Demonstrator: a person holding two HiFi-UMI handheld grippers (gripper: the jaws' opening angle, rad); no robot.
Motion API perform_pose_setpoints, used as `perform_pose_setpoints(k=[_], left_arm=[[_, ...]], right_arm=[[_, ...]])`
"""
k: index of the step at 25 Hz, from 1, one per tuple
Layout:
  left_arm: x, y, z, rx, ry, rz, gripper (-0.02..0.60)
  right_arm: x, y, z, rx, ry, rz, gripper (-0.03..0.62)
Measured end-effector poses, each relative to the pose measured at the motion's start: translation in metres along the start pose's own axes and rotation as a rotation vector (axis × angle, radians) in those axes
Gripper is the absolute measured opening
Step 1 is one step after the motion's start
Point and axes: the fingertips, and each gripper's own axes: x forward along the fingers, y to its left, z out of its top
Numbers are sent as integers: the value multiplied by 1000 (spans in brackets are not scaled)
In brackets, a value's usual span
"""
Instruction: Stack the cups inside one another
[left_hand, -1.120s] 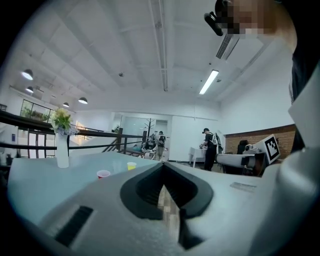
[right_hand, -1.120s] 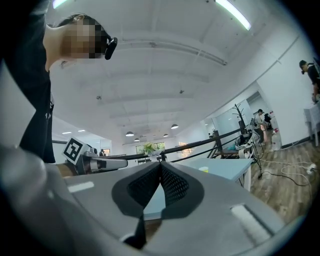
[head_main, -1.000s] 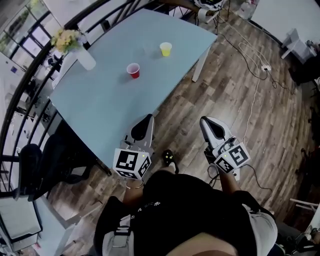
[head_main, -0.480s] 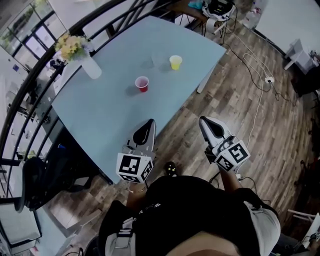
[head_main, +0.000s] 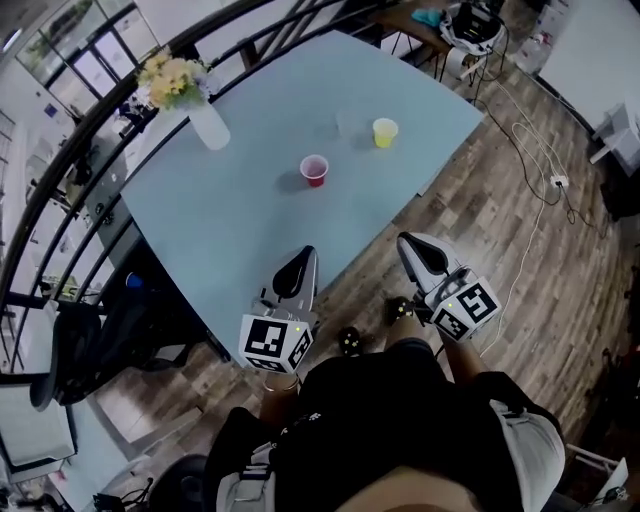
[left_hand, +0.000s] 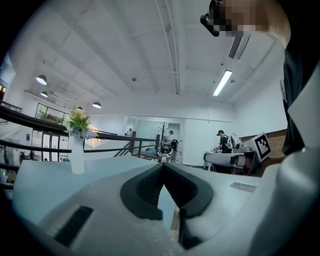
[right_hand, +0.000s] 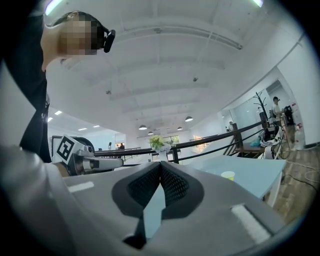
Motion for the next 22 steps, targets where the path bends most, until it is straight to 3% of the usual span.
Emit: perform_pose_setpoints(k=[11, 22], left_arm=[[6, 28, 7, 17, -2, 163, -15], [27, 59, 19, 21, -10, 408, -15]], right_arm=[[52, -30, 1, -4, 14, 133, -5], [123, -67, 0, 24, 28, 341, -5]])
